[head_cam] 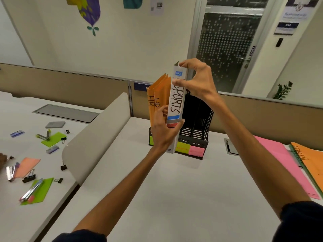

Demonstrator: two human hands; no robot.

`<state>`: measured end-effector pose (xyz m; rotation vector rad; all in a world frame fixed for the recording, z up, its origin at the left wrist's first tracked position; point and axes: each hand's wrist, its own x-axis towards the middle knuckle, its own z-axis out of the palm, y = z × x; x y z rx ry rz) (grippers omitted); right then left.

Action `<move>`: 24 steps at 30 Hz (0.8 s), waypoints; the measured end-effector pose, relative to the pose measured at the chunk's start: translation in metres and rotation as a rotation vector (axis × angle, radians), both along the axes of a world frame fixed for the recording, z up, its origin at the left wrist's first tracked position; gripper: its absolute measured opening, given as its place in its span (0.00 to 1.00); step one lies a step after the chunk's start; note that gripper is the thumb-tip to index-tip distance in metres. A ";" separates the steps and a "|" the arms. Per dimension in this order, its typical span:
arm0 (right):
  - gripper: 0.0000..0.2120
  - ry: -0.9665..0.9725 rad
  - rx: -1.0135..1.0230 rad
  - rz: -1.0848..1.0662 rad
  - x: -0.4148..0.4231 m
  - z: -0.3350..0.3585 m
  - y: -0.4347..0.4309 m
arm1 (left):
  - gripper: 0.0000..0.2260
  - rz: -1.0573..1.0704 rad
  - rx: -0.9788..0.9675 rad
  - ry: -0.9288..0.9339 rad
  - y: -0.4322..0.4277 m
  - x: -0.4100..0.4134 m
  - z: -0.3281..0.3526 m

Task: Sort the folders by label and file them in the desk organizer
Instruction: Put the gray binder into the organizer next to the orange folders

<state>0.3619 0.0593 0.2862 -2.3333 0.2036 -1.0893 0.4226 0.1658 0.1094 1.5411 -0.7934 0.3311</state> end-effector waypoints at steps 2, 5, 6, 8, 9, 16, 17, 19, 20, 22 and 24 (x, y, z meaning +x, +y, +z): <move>0.24 0.012 0.013 -0.020 0.009 -0.008 -0.008 | 0.30 -0.033 0.077 0.054 -0.004 0.006 -0.015; 0.25 0.057 0.039 -0.039 0.020 -0.026 -0.019 | 0.31 -0.122 0.271 0.218 -0.009 0.012 -0.043; 0.24 0.070 0.043 -0.045 0.023 -0.032 -0.023 | 0.32 -0.143 0.340 0.263 -0.010 0.015 -0.054; 0.23 0.084 0.046 -0.052 0.029 -0.042 -0.030 | 0.31 -0.151 0.418 0.283 -0.013 0.020 -0.070; 0.22 0.086 0.051 -0.055 0.032 -0.046 -0.033 | 0.30 -0.153 0.430 0.283 -0.015 0.021 -0.075; 0.28 0.119 0.029 0.000 0.055 -0.050 -0.043 | 0.26 -0.109 0.568 0.248 -0.041 0.040 -0.078; 0.31 0.132 0.014 0.000 0.059 -0.049 -0.045 | 0.25 -0.099 0.579 0.254 -0.045 0.043 -0.078; 0.35 0.167 -0.018 -0.016 0.066 -0.047 -0.052 | 0.23 -0.081 0.589 0.247 -0.052 0.048 -0.078; 0.37 0.193 -0.021 -0.025 0.069 -0.046 -0.056 | 0.22 -0.071 0.591 0.235 -0.055 0.050 -0.078; 0.37 0.256 -0.013 -0.042 0.075 -0.045 -0.065 | 0.22 -0.067 0.590 0.222 -0.061 0.054 -0.079; 0.35 0.299 -0.021 -0.068 0.080 -0.048 -0.072 | 0.23 -0.079 0.600 0.204 -0.066 0.058 -0.082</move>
